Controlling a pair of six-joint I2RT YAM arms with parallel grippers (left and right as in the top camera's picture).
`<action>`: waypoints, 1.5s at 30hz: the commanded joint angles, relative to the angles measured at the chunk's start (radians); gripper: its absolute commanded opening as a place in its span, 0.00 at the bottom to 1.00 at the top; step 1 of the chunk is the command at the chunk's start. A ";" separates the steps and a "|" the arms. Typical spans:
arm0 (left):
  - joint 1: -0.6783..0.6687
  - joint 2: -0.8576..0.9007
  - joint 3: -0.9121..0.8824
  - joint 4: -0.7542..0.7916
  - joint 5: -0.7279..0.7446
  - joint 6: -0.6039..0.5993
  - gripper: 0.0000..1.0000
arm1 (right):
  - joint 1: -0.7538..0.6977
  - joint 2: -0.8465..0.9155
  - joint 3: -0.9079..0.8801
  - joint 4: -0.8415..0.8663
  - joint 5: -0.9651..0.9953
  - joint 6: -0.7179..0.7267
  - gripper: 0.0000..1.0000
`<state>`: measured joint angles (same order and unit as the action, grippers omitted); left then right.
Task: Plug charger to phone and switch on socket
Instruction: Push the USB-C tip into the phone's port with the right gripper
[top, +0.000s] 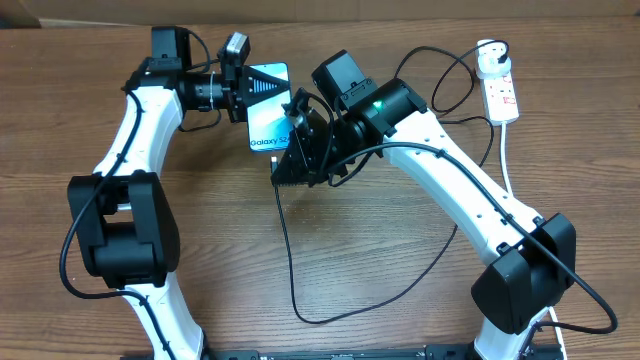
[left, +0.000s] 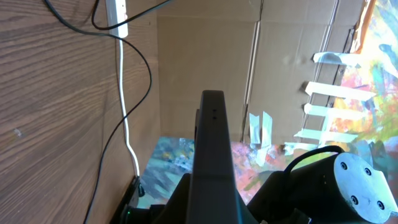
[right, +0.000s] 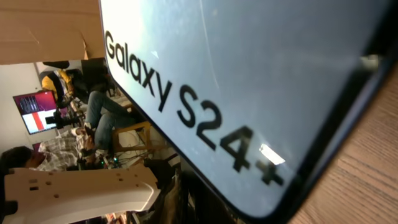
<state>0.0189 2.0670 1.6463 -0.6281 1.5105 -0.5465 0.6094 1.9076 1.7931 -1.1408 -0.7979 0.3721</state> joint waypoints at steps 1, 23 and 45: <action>-0.007 -0.007 0.010 0.000 0.034 0.016 0.04 | 0.002 -0.019 0.009 0.002 -0.006 -0.025 0.04; -0.007 -0.007 0.010 0.001 0.023 0.019 0.04 | -0.015 -0.027 0.093 -0.051 0.057 -0.040 0.04; -0.007 -0.007 0.010 0.000 0.023 0.019 0.04 | -0.008 -0.026 0.092 -0.063 0.066 -0.040 0.04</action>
<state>0.0189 2.0670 1.6459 -0.6281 1.5066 -0.5461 0.5972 1.9064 1.8599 -1.2060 -0.7403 0.3393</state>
